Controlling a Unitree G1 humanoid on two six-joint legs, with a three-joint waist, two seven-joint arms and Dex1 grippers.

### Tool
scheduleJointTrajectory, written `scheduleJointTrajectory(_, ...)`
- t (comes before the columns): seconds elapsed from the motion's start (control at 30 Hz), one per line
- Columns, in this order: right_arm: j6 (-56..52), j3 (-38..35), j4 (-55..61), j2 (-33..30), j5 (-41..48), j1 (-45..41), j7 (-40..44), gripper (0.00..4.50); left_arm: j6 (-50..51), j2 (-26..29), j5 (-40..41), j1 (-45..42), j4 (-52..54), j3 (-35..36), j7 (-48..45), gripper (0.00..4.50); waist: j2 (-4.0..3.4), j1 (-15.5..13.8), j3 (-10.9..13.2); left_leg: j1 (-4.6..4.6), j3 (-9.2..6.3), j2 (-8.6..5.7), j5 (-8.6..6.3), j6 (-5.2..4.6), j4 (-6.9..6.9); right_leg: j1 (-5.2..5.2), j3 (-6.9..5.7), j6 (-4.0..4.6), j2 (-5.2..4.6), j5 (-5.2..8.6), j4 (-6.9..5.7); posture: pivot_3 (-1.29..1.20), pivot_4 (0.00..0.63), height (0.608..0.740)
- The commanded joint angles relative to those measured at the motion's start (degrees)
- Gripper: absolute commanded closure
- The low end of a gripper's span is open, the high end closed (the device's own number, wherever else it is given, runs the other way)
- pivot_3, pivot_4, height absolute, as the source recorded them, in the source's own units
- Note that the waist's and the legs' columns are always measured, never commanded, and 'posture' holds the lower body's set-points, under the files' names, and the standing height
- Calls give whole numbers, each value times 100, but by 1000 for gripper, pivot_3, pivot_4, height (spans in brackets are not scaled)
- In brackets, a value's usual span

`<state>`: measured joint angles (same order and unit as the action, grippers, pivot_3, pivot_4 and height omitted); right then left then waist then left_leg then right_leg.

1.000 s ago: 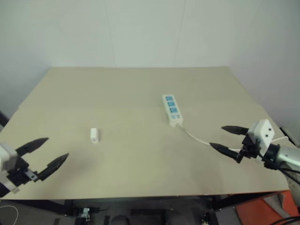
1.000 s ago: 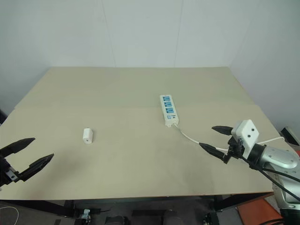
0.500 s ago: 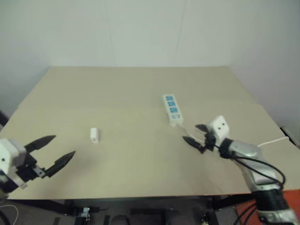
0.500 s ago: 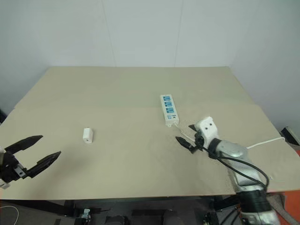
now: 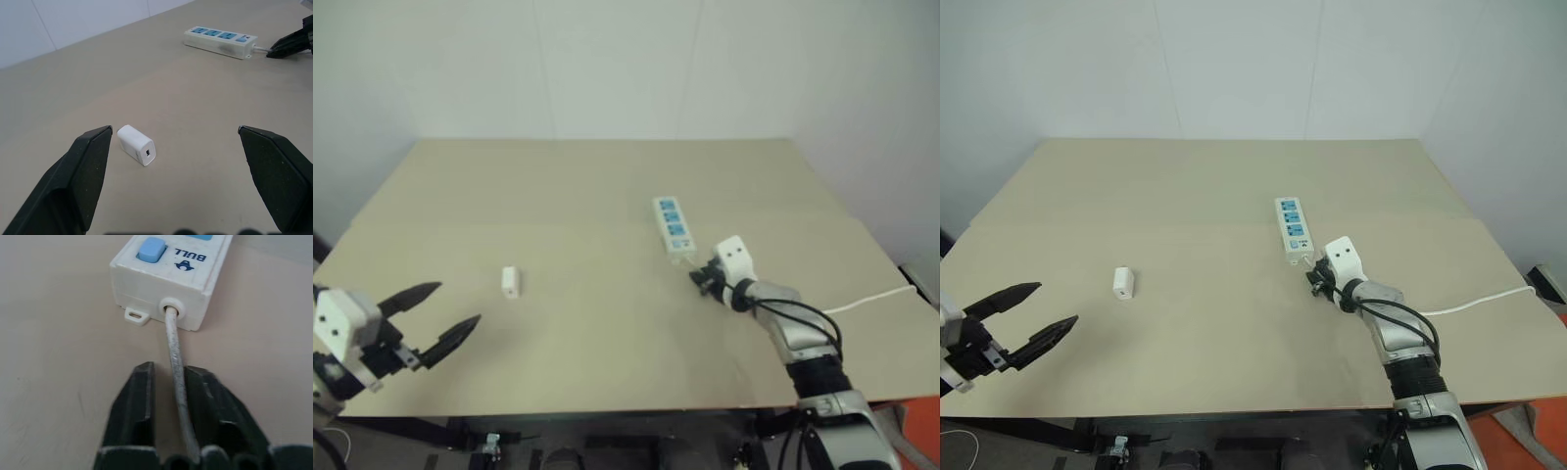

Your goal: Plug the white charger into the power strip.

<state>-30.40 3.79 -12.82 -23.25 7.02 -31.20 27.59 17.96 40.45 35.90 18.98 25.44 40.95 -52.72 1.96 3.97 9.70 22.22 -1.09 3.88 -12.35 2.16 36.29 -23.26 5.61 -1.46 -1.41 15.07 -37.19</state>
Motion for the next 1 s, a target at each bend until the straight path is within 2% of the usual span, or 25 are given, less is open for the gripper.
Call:
scheduleJointTrajectory(0.03,122,-1,145,-12,-16,-54,119,4477,-120,9,48,23,171,70,24,0,0,1,0,-1,0,0,0,0,0,0,0,-2,0,1,0,0,150,740)
scheduleJointTrajectory(0.1,503,7,289,-55,57,66,400,4477,-128,19,58,26,166,60,20,0,0,1,0,0,0,0,0,0,0,0,0,-4,0,2,0,0,150,740)
scheduleJointTrajectory(0.27,2322,11,690,-48,273,499,1324,4477,-129,51,66,-19,129,0,-4,0,-1,19,1,6,0,0,0,0,-2,-2,0,-11,0,6,4,0,150,740)
scheduleJointTrajectory(0.4,3291,-35,717,-142,823,753,2556,4477,-119,94,56,-129,75,-96,-13,0,-1,36,1,-4,1,4,0,0,-2,2,2,-23,4,11,-1,0,150,740)
scheduleJointTrajectory(0.5,3568,68,584,-474,938,854,3424,4477,-126,115,38,-185,23,-136,-21,0,-1,11,1,-6,1,4,0,0,-2,5,1,-23,4,11,-1,0,150,740)
scheduleJointTrajectory(0.6,3828,212,131,-817,670,812,3887,4477,-134,120,33,-205,11,-165,-21,0,-1,1,1,-5,2,3,0,0,0,6,1,-21,2,10,1,0,150,740)
scheduleJointTrajectory(0.73,3911,331,-421,-965,307,600,3835,4477,-141,122,27,-209,-2,-172,-33,0,-1,1,1,-9,2,3,0,0,0,8,0,-20,2,10,0,0,150,740)
scheduleJointTrajectory(0.77,3901,329,-481,-952,291,553,3808,3789,-140,122,27,-204,-1,-167,-35,0,-1,8,1,-10,2,3,0,0,0,7,1,-20,3,10,-1,0,150,740)
scheduleJointTrajectory(0.93,3853,363,-586,-1075,286,507,4041,2071,-129,113,34,-198,33,-188,-35,0,-1,-1,1,-9,2,3,0,0,0,8,2,-19,3,9,0,0,150,740)
scheduleJointTrajectory(1.0,3596,231,-489,-1155,553,527,4237,1408,-123,110,39,-201,43,-207,-37,0,-1,-18,1,-7,2,2,0,0,0,8,2,-16,2,7,1,0,150,740)
